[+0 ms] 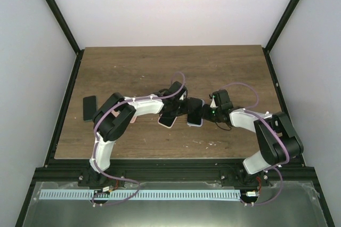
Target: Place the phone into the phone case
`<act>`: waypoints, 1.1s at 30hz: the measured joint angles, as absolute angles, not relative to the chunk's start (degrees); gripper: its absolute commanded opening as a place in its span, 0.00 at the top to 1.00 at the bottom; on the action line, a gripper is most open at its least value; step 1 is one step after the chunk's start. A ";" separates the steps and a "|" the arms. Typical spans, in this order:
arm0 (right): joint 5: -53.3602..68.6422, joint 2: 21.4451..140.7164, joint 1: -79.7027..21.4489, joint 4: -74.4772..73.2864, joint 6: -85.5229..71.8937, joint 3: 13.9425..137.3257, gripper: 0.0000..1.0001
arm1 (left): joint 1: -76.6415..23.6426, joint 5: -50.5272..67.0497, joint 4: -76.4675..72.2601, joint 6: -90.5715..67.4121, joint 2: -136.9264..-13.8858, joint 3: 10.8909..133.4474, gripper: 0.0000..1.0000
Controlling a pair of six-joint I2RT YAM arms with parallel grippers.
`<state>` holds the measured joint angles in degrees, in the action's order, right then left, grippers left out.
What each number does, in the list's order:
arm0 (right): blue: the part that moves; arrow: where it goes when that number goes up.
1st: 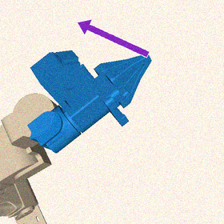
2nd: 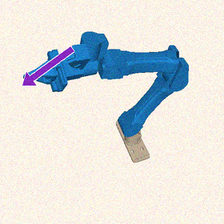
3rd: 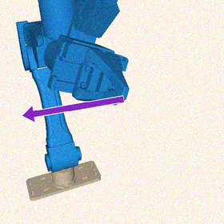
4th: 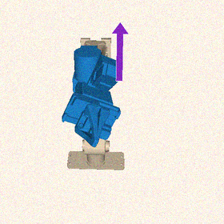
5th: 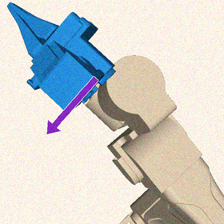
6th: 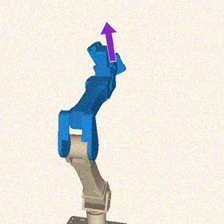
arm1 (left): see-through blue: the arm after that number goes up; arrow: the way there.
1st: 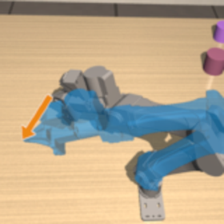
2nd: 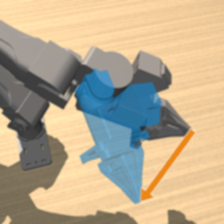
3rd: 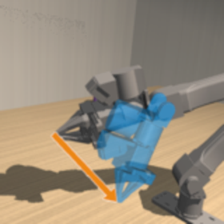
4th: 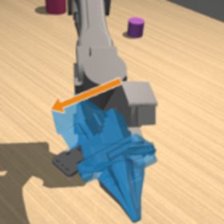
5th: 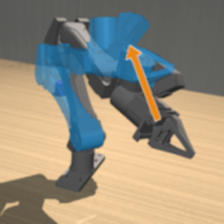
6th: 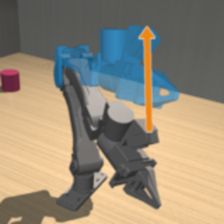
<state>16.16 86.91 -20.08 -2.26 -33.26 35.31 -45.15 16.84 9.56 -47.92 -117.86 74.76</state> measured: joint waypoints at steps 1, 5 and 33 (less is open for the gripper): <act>15.84 86.63 -20.05 -2.35 -33.26 35.18 0.69 | -45.17 16.91 9.56 -47.99 -117.84 74.70 0.60; 15.42 85.19 -19.09 -2.50 -33.26 34.48 0.70 | -45.10 17.12 9.76 -47.86 -117.49 74.22 0.58; 22.81 88.23 -15.77 3.84 -33.06 32.73 0.77 | -43.77 19.75 8.69 -46.68 -118.19 75.02 0.93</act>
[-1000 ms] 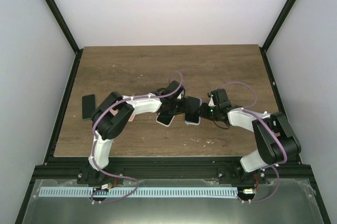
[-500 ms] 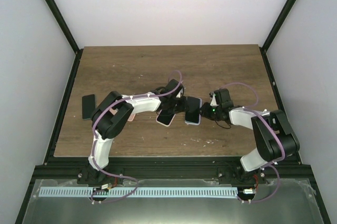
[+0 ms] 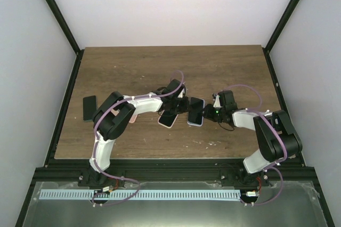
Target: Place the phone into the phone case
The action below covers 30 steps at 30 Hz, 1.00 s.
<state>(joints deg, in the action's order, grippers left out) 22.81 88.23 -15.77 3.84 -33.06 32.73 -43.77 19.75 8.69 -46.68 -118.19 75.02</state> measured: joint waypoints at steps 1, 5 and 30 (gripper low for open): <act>22.81 88.23 -15.75 4.08 -33.06 32.60 0.77 | -43.77 19.75 8.69 -46.65 -118.39 75.18 0.93; 22.74 88.23 -15.35 5.34 -33.04 32.08 0.77 | -43.86 19.53 8.84 -46.39 -119.31 76.42 0.93; 27.99 88.14 -15.31 3.77 -28.18 31.90 0.68 | -46.74 17.23 4.67 -49.39 -113.19 65.76 0.68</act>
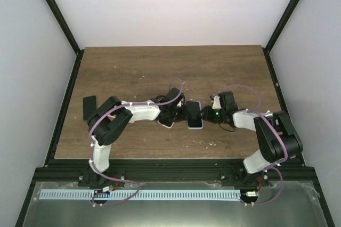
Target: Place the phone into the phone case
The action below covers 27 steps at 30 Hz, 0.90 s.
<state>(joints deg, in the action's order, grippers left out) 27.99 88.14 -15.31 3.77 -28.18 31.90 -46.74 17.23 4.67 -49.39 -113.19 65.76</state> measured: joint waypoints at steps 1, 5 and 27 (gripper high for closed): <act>27.70 87.77 -15.44 3.09 -28.18 31.94 0.67 | -46.89 17.23 5.08 -49.36 -113.19 65.78 0.67; 25.65 86.94 -15.84 1.19 -28.10 32.34 0.67 | -46.59 17.19 6.26 -49.34 -113.19 66.19 0.66; 27.03 91.35 -14.02 3.49 -27.83 34.98 0.85 | -43.46 20.03 6.22 -48.80 -117.01 71.83 1.00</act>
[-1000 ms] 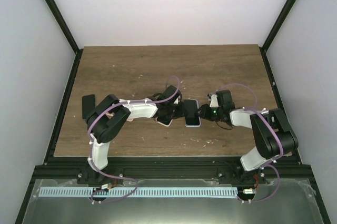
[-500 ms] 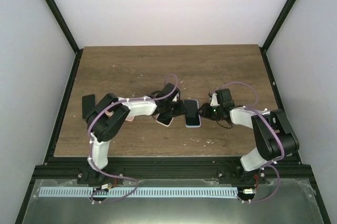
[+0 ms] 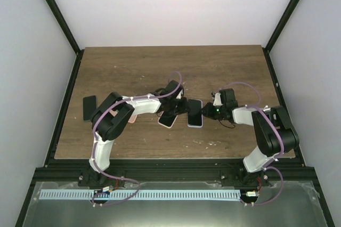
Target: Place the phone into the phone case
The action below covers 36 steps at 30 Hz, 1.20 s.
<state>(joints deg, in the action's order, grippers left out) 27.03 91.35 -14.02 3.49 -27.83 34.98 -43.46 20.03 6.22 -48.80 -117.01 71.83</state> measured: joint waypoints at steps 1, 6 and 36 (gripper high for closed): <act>27.29 91.61 -13.85 3.95 -27.79 34.98 0.85 | -43.44 19.81 6.63 -48.49 -117.16 72.31 1.00; 28.29 92.60 -13.13 5.96 -27.68 34.98 0.85 | -43.48 18.76 9.19 -46.83 -118.37 75.02 0.98; 25.36 91.29 -13.89 4.34 -28.18 34.98 0.85 | -43.18 18.48 7.68 -46.50 -117.30 73.93 1.00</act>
<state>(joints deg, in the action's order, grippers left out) 25.36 91.29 -13.89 4.34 -28.18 34.98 -43.18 18.48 7.68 -46.50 -117.30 73.93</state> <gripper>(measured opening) 0.154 0.090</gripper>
